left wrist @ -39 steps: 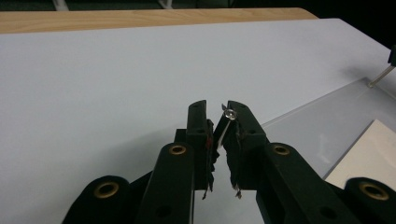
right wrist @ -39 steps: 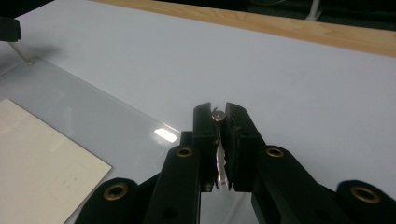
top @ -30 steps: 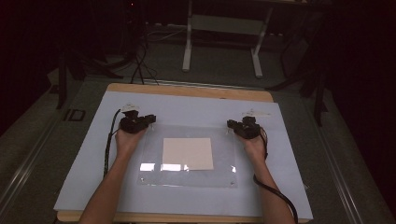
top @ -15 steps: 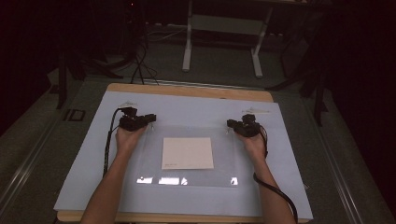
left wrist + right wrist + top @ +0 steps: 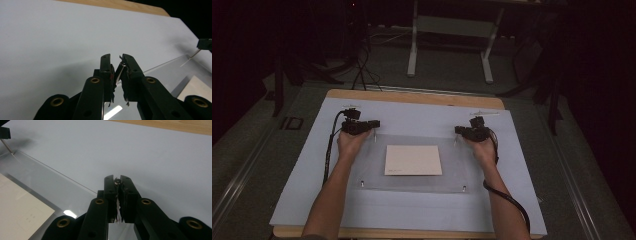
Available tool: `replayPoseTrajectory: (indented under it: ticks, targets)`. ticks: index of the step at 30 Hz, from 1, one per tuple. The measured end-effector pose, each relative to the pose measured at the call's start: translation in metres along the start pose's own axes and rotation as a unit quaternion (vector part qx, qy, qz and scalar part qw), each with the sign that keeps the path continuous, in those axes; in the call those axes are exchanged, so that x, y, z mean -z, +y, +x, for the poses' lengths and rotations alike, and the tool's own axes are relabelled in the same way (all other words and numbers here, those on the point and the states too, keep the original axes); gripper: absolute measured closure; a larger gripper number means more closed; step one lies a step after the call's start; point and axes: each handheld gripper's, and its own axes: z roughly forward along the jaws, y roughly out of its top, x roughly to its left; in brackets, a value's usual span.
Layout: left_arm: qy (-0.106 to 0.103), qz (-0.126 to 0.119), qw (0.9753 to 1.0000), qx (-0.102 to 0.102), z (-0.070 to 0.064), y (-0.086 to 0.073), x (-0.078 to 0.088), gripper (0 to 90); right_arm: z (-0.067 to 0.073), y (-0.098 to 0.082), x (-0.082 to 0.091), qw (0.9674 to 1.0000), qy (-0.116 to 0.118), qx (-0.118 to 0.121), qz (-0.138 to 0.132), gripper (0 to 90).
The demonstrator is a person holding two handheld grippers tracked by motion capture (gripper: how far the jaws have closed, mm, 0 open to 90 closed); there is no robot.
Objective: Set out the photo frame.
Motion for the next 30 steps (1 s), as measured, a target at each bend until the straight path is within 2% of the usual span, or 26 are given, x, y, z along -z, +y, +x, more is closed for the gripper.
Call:
replayPoseTrajectory:
  ticks: [5,8,11,18,22,24,28,30]
  targets:
    - [0.011,0.007,0.9999,0.009,-0.001,0.004,-0.003,81.2,-0.002,0.004,-0.002,0.9999,0.001,-0.013,0.008,85.0]
    - [0.033,0.026,0.9991,0.004,-0.004,0.010,-0.006,82.5,-0.004,0.007,-0.004,0.9996,0.002,-0.025,0.014,85.1]
    - [0.039,0.025,0.9988,0.017,-0.003,0.011,-0.009,82.7,-0.004,0.010,-0.007,0.9992,-0.005,-0.035,0.018,85.0]
    - [0.044,0.026,0.9982,0.033,-0.003,0.013,-0.012,82.9,-0.002,0.013,-0.008,0.9989,-0.018,-0.037,0.023,83.4]
    - [0.043,0.020,0.9981,0.040,-0.001,0.012,-0.014,82.9,0.003,0.011,-0.004,0.9987,-0.040,-0.022,0.021,71.0]
    - [0.042,0.019,0.9981,0.041,-0.001,0.012,-0.014,82.9,0.005,0.010,0.003,0.9989,-0.041,-0.017,0.017,67.4]
    - [0.043,0.017,0.9980,0.043,-0.001,0.012,-0.014,82.8,0.011,0.009,0.018,0.9996,-0.027,0.001,0.011,64.6]
    - [0.043,0.012,0.9978,0.048,-0.001,0.011,-0.015,82.7,0.016,0.008,0.026,0.9998,-0.012,0.013,0.008,66.8]
